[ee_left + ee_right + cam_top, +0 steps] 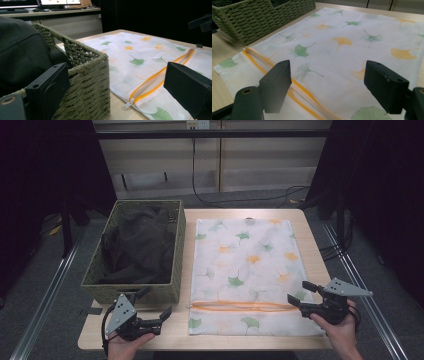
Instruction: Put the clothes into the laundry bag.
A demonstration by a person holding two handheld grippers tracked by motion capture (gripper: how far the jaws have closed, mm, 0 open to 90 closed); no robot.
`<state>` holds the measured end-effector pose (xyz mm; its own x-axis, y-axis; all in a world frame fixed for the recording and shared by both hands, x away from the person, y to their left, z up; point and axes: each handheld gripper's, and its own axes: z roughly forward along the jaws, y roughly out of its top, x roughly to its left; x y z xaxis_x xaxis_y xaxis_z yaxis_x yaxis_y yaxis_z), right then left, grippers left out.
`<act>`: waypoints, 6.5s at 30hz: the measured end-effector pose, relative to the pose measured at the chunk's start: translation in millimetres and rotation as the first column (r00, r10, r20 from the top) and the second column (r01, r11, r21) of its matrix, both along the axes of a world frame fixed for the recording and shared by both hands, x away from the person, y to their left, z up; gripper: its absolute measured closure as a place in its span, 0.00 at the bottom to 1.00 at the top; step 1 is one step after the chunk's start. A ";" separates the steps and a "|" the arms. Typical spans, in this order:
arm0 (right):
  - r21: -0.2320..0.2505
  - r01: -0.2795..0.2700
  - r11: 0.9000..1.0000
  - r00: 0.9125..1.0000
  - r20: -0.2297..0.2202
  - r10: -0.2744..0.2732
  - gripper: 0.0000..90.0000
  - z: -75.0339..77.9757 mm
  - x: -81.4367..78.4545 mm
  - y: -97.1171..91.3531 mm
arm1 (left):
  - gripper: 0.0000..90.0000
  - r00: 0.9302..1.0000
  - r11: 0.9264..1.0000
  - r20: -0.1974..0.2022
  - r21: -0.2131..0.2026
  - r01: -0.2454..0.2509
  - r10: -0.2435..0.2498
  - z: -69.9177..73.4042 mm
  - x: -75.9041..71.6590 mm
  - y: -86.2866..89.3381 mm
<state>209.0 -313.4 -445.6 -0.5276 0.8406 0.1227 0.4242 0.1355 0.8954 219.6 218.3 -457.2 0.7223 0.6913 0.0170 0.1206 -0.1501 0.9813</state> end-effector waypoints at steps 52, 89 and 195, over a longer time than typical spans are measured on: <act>-0.228 -0.406 0.885 0.880 -0.357 0.312 0.37 -44.4 81.8 122.1 | 0.10 0.998 0.997 -0.038 0.066 0.045 -0.043 -0.8 -7.5 -7.0; -0.275 -0.330 0.903 0.912 -0.341 0.229 0.96 -46.6 89.6 120.1 | 0.11 0.997 0.997 -0.068 0.061 0.045 -0.041 -3.3 -4.1 -6.6; 0.066 -0.193 0.979 0.979 -0.055 0.196 0.99 27.1 128.4 92.2 | 0.11 0.974 0.959 -0.175 0.267 -0.091 0.141 85.5 149.9 23.5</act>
